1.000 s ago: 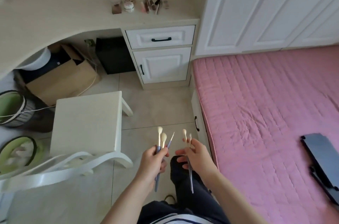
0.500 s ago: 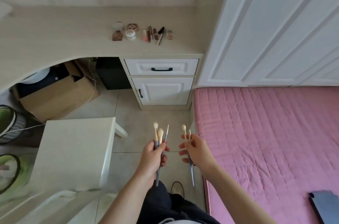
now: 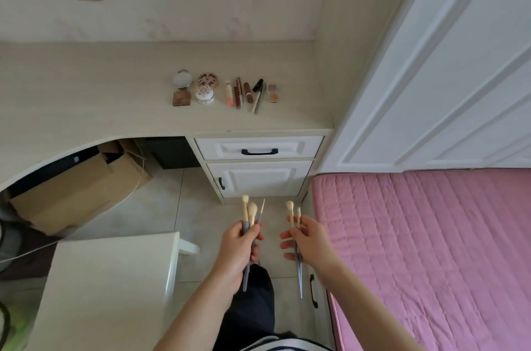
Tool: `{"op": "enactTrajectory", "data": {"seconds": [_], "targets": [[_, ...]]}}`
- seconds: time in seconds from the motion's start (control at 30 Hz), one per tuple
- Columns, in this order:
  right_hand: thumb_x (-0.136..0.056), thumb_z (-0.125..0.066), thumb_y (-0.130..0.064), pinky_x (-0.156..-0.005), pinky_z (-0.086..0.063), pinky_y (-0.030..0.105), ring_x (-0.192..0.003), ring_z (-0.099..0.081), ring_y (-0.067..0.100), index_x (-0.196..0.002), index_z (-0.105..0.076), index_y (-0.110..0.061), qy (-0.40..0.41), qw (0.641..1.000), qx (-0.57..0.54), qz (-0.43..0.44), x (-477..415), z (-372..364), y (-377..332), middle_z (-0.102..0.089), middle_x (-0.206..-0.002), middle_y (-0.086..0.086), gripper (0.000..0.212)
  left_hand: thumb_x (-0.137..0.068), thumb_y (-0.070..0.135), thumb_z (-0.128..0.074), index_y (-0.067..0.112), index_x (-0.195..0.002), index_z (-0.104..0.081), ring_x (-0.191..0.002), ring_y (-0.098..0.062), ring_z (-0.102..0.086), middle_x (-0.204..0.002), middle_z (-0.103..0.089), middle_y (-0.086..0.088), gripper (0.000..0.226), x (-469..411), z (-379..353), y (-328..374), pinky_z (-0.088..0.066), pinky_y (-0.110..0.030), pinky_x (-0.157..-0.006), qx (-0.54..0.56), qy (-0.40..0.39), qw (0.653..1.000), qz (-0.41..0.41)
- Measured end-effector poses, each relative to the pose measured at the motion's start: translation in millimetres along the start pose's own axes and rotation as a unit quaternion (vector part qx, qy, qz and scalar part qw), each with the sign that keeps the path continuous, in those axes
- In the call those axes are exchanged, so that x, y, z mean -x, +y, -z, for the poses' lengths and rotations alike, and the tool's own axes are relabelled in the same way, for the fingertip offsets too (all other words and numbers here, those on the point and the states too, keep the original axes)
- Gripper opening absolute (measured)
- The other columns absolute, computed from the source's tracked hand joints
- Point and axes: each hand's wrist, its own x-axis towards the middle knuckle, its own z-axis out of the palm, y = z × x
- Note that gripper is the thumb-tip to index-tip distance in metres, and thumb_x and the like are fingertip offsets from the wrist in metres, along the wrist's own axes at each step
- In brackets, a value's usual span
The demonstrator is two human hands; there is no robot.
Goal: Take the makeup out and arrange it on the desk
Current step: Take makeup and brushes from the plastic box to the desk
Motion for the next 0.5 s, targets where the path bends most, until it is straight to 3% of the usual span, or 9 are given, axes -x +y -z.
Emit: {"op": "enactTrajectory", "data": {"seconds": [0.27,0.5], "targets": [[-0.098,-0.044,-0.009,-0.067,-0.06,0.038,-0.074,-0.068,0.022,-0.108,-0.057,-0.016,0.032,0.999,-0.04,0.013,-72.1,-30.9,-80.1,-0.068,-0.091,0.013,0.018,-0.096,0.012,-0.054,0.007,-0.103,-0.064,-0.051,-0.013,-0.046,-0.076,-0.056,-0.006,0.014,-85.4,19.1,91.0,-0.038,-0.026,-0.049,-0.045,-0.022,0.999,-0.013],[-0.099,-0.042,-0.007,-0.063,-0.058,0.032,-0.073,-0.068,0.019,-0.112,-0.057,-0.014,0.053,0.998,-0.042,0.003,-112.6,-37.2,-116.2,-0.067,-0.09,0.011,0.021,-0.095,0.012,-0.055,0.004,-0.097,-0.064,-0.049,-0.014,-0.047,-0.071,-0.058,-0.005,0.013,-128.1,15.3,125.8,-0.038,-0.027,-0.049,-0.064,-0.031,0.997,-0.008]]}}
